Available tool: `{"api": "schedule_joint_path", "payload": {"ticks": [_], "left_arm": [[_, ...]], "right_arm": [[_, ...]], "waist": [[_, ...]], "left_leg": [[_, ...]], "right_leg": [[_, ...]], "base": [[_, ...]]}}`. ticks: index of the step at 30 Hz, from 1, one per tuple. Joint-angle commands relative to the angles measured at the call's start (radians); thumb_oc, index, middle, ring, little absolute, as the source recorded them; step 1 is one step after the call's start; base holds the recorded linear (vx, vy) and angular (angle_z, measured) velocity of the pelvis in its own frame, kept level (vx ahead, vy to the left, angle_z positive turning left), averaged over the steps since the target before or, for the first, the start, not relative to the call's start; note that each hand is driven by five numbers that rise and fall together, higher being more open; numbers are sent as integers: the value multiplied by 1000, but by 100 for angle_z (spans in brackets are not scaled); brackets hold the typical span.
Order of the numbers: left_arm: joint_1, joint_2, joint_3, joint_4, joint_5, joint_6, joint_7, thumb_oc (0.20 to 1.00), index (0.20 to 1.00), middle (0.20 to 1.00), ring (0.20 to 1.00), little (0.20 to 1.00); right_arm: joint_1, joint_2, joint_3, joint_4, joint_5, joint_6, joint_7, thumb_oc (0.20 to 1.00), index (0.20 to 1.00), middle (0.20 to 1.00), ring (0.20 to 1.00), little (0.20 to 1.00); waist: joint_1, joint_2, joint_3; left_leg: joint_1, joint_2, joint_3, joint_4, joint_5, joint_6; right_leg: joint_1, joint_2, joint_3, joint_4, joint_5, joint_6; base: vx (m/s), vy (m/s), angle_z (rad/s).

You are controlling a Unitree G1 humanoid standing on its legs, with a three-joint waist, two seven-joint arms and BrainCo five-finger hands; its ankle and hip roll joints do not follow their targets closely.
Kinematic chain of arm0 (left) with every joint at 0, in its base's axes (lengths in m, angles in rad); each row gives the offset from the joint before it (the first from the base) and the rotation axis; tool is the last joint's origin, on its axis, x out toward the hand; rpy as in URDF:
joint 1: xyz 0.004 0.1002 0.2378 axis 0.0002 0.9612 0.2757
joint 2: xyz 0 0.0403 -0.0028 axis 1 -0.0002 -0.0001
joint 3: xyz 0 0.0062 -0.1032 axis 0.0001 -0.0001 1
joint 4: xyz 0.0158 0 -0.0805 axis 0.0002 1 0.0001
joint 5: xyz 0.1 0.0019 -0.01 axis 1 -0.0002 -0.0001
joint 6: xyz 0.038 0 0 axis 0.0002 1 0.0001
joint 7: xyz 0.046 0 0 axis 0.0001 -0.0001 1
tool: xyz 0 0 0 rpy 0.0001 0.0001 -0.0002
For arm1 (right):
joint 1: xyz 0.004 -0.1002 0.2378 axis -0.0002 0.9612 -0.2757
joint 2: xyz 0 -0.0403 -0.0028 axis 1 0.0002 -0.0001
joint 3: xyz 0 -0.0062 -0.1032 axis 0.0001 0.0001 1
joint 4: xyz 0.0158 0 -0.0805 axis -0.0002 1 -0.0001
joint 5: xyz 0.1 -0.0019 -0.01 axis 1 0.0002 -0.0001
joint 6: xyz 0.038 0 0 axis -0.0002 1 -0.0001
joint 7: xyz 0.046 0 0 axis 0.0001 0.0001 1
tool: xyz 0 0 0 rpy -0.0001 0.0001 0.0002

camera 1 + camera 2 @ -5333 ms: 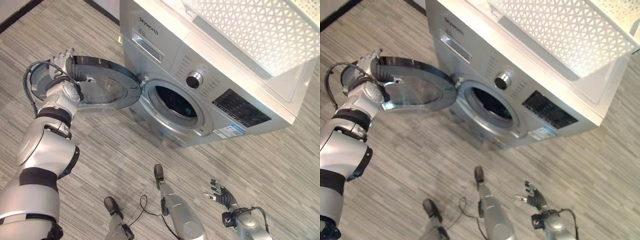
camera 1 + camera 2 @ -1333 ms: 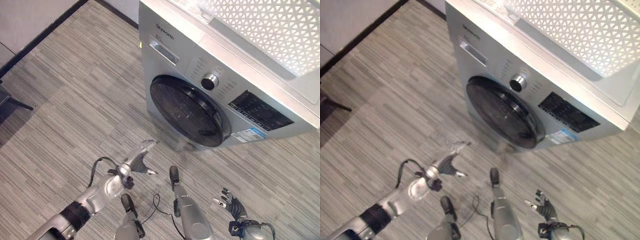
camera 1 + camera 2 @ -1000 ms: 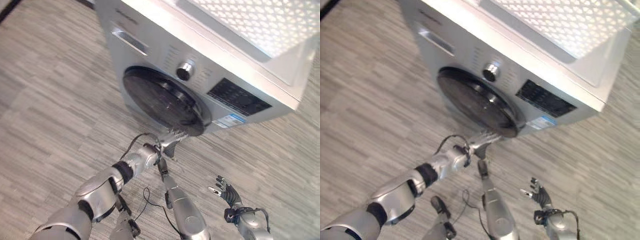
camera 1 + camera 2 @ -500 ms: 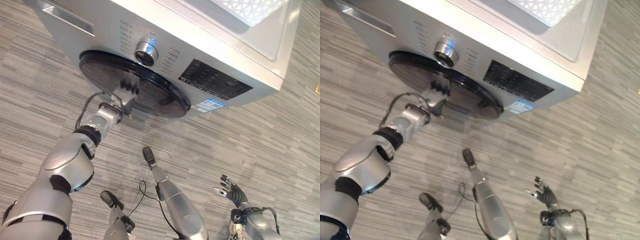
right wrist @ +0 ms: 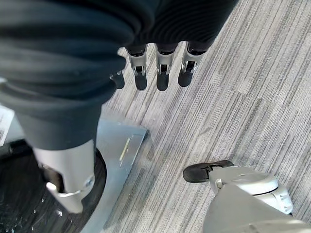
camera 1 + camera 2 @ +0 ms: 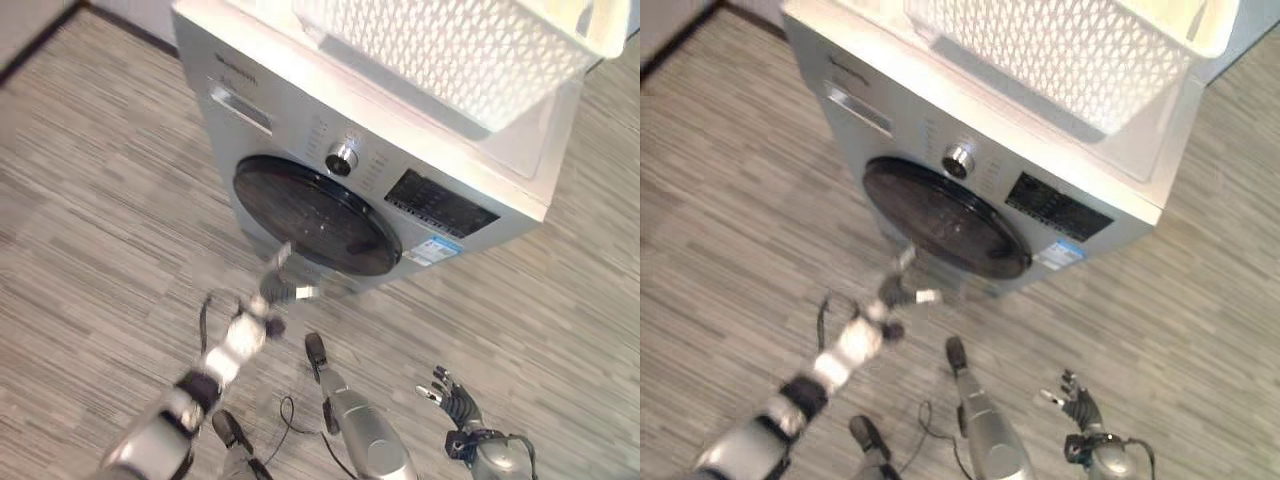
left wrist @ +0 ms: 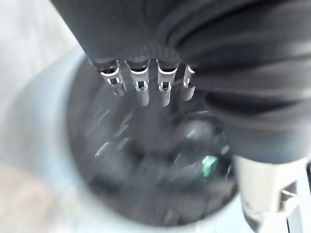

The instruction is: Grab the laundry basket,head to the washer,open it,put in the laundry and shut it.

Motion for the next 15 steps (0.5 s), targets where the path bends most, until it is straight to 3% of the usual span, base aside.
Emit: {"api": "schedule_joint_path", "payload": {"ticks": [1,6,9,15], "left_arm": [[91,53,44,20,-56,-45,-135,1000,1000,1000,1000,1000],[264,70,123,89,-18,-15,-178,1000,1000,1000,1000,1000],[337,42,245,233,55,18,-137,1000,1000,1000,1000,1000],[342,-19,351,433,123,63,-83,1000,1000,1000,1000,1000]], "right_arm": [[46,-29,-68,77,-44,19,25,1000,1000,1000,1000,1000],[28,-14,-100,215,-111,40,20,1000,1000,1000,1000,1000],[5,22,-142,364,-133,58,4,1000,1000,1000,1000,1000],[-44,59,-164,501,-178,88,-26,1000,1000,1000,1000,1000]], "waist": [[49,20,-51],[89,24,-86],[121,24,-121],[157,18,-148]], "left_leg": [[86,0,-23,13,-29,-19],[136,-12,-43,13,-35,-4],[184,-20,-63,13,-40,6],[250,-40,-77,19,-66,26]], "right_leg": [[112,-29,3,0,-112,115],[179,-37,-21,0,-128,114],[245,-49,-52,0,-144,117],[324,-68,-72,0,-163,122]], "base": [[25,126,25],[3,94,18],[-21,123,27],[-15,118,10]]}}
